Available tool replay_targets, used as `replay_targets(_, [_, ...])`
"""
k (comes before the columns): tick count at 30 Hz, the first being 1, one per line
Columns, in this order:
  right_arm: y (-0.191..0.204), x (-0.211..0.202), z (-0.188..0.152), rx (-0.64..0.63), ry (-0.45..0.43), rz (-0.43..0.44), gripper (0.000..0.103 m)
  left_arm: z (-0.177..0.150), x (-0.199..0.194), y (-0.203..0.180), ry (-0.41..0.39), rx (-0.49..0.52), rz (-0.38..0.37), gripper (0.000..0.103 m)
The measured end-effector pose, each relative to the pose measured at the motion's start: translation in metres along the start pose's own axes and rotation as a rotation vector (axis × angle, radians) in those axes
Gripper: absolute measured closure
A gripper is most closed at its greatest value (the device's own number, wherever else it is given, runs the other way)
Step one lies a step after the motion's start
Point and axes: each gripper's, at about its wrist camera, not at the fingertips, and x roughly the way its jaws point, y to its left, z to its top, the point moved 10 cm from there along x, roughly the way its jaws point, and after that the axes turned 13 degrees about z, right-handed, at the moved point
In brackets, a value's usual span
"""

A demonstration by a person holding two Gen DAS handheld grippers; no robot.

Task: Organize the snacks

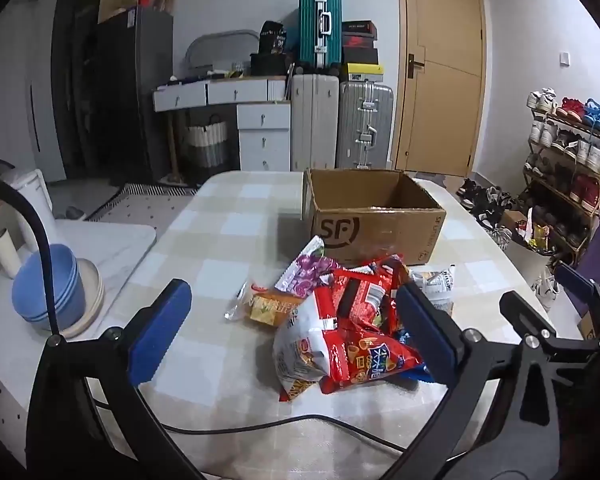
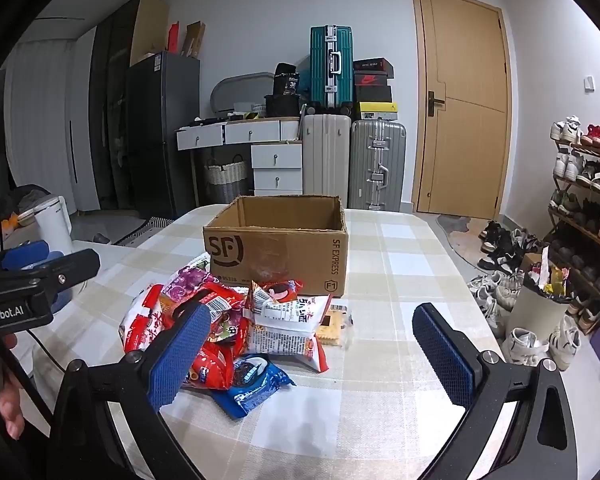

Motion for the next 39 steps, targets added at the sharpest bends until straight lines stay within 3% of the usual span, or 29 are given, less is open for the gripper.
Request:
replay_targets(8, [-0.0003,-0.0011,-0.0008,0.002,-0.003,0.0,0.0,0.0,-0.0018,-0.0009,-0.005,-0.002,-0.023,0.001])
replay_targets(15, [-0.0017,-0.0002,-0.0019,0.006,0.004,0.008,0.0,-0.0004,-0.0048,-0.0041,-0.02,0.035,0.013,0.001])
replay_targets(39, [0.0,0.0022,-0.0031,0.019,0.01,0.02,0.0,-0.0024,-0.0016,-0.0004,-0.014,0.048,0.035,0.001])
